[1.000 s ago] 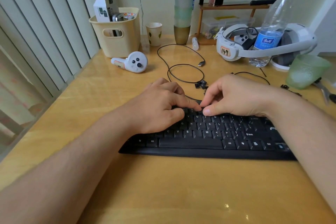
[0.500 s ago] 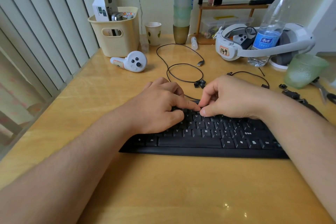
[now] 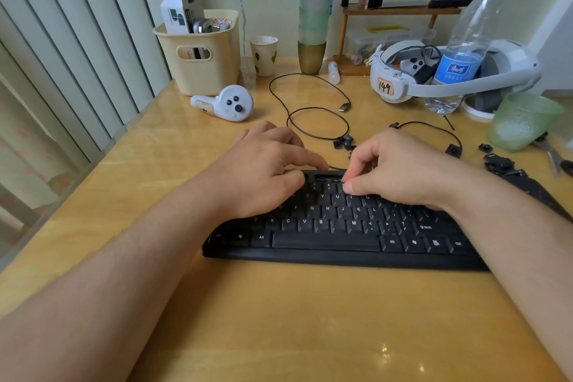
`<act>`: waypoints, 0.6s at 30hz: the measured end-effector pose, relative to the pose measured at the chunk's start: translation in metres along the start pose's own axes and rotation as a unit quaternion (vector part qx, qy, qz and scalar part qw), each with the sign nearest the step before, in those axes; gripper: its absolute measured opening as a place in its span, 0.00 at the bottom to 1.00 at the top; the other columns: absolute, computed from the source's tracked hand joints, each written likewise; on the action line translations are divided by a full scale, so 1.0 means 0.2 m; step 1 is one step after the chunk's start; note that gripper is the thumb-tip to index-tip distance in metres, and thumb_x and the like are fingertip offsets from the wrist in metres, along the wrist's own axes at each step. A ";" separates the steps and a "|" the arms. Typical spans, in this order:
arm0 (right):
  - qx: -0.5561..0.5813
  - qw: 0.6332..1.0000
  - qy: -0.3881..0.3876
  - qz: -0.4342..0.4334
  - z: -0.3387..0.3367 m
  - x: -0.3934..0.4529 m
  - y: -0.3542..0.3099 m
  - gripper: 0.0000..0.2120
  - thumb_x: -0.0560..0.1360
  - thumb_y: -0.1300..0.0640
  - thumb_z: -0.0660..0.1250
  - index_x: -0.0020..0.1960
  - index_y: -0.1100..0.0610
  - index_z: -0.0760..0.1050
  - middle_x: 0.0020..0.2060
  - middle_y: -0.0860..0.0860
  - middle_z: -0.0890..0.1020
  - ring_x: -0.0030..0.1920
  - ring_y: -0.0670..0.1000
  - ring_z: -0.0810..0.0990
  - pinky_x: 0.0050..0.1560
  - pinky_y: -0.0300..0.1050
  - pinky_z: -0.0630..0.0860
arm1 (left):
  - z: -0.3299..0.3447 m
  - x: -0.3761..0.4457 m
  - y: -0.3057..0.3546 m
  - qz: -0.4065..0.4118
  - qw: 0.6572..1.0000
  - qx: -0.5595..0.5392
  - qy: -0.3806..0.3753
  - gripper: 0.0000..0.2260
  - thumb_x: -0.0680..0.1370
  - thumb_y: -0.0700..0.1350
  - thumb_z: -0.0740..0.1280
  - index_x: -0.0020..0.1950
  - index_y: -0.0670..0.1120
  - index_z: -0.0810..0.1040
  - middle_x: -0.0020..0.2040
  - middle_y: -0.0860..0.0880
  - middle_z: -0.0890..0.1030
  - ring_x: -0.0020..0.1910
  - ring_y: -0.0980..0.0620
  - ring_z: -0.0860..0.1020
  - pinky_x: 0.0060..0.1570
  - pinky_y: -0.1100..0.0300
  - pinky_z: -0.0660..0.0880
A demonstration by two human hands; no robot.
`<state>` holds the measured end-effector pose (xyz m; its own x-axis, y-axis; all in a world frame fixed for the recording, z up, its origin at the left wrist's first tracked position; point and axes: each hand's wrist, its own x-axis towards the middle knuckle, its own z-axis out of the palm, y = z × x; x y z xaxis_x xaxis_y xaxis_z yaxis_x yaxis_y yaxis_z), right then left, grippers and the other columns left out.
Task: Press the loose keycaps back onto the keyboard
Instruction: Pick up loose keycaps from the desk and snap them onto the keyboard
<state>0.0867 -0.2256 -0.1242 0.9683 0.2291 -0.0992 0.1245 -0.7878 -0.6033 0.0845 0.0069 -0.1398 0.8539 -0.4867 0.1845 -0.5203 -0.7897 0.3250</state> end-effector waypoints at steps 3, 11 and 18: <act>0.012 0.999 -0.015 0.027 -0.01 0.03 -0.02 0.07 0.71 0.57 0.79 0.36 0.48 0.86 0.39 0.44 0.86 0.48 0.48 0.82 0.49 0.46 0.77 | 0.01 0.01 -0.02 0.000 0.999 -0.024 0.031 0.20 0.75 0.52 0.58 0.61 0.67 0.82 0.55 0.60 0.77 0.60 0.52 0.70 0.67 0.45 0.68; -0.022 0.998 -0.036 0.049 0.01 0.08 -0.04 0.09 0.72 0.58 0.77 0.35 0.47 0.84 0.44 0.48 0.87 0.51 0.53 0.83 0.49 0.49 0.79 | 0.01 0.02 -0.08 -0.024 0.995 -0.067 0.076 0.16 0.76 0.48 0.62 0.55 0.62 0.85 0.55 0.58 0.80 0.59 0.52 0.73 0.64 0.50 0.69; 0.067 0.997 -0.026 0.042 -0.05 0.08 0.00 0.06 0.70 0.58 0.80 0.37 0.54 0.85 0.38 0.45 0.87 0.49 0.49 0.83 0.48 0.45 0.74 | 0.00 0.02 -0.06 -0.018 0.993 -0.080 0.080 0.16 0.75 0.48 0.61 0.54 0.61 0.86 0.53 0.59 0.80 0.58 0.51 0.73 0.63 0.52 0.70</act>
<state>0.1037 -0.2271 -0.1177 0.9610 0.1985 -0.1923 0.0108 -0.7223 -0.6915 0.0935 0.0146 -0.1423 0.8695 -0.3841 0.3107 -0.4920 -0.7296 0.4749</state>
